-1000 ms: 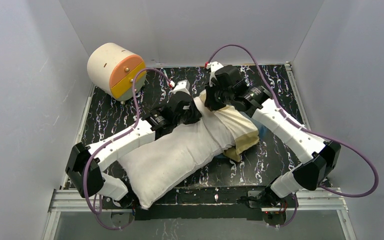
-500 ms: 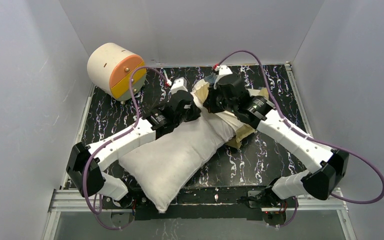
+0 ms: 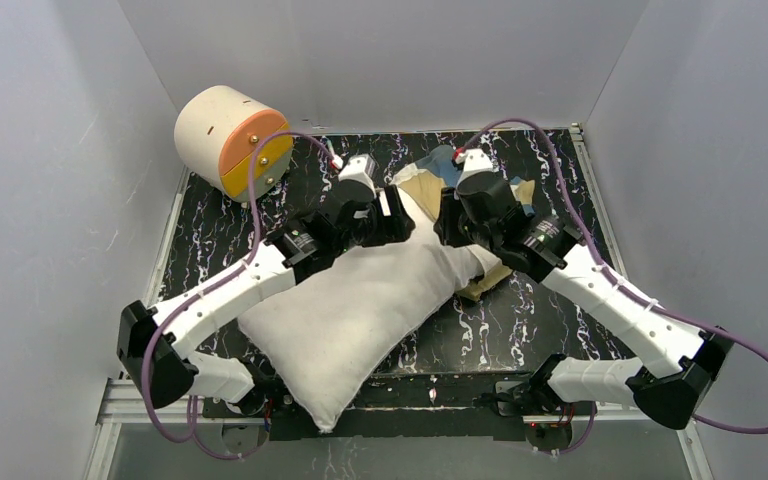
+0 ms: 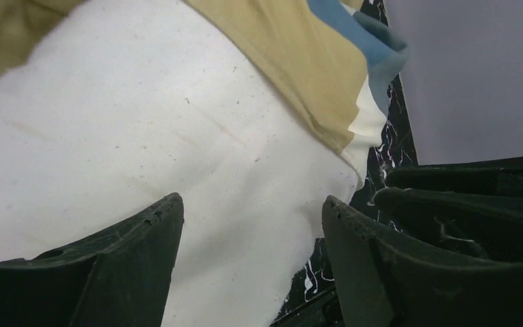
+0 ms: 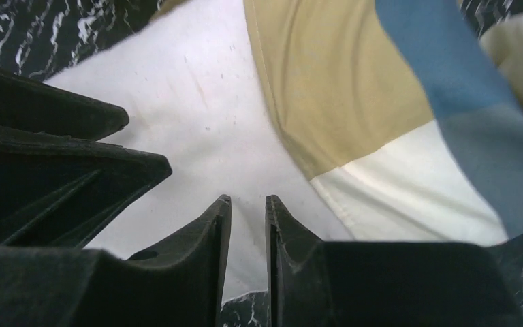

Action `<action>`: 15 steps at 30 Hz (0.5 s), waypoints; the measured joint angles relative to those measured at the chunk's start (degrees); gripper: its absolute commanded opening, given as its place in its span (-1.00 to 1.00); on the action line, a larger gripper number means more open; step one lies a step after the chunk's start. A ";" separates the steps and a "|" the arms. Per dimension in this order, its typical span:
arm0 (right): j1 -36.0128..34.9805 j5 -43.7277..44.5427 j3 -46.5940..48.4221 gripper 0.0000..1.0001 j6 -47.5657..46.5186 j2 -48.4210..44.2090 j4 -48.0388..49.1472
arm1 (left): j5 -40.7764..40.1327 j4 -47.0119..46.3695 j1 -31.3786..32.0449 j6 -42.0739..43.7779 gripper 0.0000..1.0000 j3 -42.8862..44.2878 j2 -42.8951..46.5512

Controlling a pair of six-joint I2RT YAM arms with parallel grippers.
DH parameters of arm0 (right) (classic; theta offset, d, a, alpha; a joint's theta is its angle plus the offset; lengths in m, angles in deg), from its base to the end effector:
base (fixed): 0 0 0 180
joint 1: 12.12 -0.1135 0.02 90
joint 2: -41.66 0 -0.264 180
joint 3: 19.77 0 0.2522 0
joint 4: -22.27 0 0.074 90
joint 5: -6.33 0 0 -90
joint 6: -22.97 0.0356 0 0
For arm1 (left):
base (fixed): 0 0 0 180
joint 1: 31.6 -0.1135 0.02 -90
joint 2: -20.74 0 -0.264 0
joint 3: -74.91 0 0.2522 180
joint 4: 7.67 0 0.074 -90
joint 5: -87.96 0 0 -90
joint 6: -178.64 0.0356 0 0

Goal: Put the pillow into the pillowcase
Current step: Stuff the pillow into the pillowcase.

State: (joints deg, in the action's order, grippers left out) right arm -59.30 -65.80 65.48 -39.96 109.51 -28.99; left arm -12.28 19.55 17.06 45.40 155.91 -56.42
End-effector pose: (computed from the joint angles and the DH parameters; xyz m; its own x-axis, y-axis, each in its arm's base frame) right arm 0.1784 0.1765 0.3733 -0.5761 0.0155 -0.8172 -0.2951 0.9284 0.2257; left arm 0.2115 -0.2309 0.3445 -0.6233 -0.3122 -0.7170 0.2802 0.7669 -0.5774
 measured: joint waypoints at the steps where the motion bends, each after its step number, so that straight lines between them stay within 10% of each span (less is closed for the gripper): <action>1: 0.02 0.35 1.60 -0.23 -1.27 0.33 0.00 | -1.07 1.73 -0.20 0.87 0.49 1.68 0.39; 15: 4.11 -1.68 30.12 -0.04 -18.18 25.05 2.40 | -1.03 7.58 -14.16 3.85 0.69 4.81 -4.26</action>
State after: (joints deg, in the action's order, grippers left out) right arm -55.19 -67.48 95.59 -58.15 134.56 -26.58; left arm -13.30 27.13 2.90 49.25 160.72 -60.69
